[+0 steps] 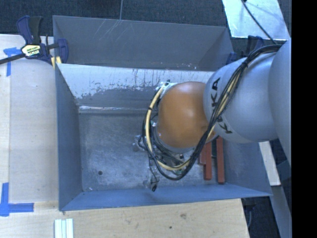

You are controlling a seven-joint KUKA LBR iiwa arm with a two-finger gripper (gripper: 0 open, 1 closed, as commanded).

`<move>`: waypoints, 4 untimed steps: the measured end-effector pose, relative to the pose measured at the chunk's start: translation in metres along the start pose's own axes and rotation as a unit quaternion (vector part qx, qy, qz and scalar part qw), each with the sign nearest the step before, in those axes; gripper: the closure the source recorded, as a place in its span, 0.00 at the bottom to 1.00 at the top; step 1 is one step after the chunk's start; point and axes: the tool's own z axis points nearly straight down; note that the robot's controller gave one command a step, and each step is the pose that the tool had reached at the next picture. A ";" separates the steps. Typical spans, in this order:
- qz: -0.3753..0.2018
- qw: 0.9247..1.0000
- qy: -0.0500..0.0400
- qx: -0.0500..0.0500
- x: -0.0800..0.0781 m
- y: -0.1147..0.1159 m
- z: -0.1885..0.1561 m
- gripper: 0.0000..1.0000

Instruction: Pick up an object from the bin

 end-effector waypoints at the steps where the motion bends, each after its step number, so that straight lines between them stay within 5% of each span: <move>1: 0.040 0.999 -0.005 0.001 -0.061 -0.074 0.001 0.00; 2: 0.114 0.994 -0.001 -0.001 -0.057 -0.081 0.001 0.00; 3: 0.197 0.980 -0.001 -0.001 -0.060 -0.079 0.049 0.00; 4: 0.197 0.980 -0.002 -0.001 -0.061 -0.080 0.049 0.00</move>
Offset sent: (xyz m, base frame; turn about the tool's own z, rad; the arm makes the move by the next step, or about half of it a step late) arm 0.0698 -0.0561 -0.0012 0.0710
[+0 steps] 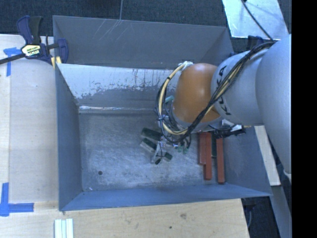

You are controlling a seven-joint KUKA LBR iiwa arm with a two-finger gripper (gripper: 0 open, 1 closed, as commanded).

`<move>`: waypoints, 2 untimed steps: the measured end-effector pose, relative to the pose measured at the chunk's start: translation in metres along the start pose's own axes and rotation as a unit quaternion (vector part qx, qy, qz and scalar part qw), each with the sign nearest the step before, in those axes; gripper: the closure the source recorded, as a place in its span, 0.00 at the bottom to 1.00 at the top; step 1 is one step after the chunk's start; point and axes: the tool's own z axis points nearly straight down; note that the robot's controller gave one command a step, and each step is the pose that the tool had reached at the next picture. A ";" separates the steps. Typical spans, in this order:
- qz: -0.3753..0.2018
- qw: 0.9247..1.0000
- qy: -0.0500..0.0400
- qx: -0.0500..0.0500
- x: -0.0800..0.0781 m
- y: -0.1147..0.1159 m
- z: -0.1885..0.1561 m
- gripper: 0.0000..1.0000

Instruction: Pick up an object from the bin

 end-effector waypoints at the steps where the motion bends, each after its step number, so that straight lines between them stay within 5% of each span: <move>1: 0.001 1.000 -0.001 0.000 -0.001 0.000 -0.001 1.00; 2: 0.002 1.000 -0.001 0.000 -0.002 0.000 -0.003 1.00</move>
Offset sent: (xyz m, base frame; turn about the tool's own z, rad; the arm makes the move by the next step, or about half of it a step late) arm 0.0000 0.0000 0.0000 0.0000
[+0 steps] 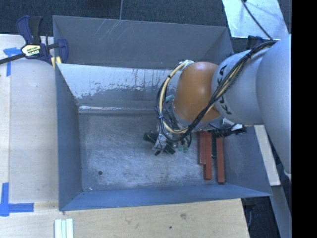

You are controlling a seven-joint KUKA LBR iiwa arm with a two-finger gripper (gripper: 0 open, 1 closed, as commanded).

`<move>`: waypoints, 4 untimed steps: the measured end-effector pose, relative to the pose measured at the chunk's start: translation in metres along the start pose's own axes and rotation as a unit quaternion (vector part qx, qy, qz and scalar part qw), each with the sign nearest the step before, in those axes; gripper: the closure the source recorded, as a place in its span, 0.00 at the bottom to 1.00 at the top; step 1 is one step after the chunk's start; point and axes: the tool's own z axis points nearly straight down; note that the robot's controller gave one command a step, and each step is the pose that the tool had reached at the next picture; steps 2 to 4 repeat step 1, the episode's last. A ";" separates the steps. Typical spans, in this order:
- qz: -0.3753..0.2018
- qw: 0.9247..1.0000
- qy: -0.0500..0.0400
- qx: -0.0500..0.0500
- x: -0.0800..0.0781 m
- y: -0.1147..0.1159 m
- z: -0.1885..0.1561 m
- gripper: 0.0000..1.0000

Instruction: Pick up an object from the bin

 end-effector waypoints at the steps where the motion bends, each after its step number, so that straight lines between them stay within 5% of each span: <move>1: 0.001 1.000 -0.002 0.000 -0.002 0.000 -0.052 1.00; 4: 0.001 1.000 -0.002 0.000 -0.002 0.000 -0.052 1.00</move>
Offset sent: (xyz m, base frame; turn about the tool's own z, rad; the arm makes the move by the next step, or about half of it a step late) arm 0.0000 0.0001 0.0486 0.0000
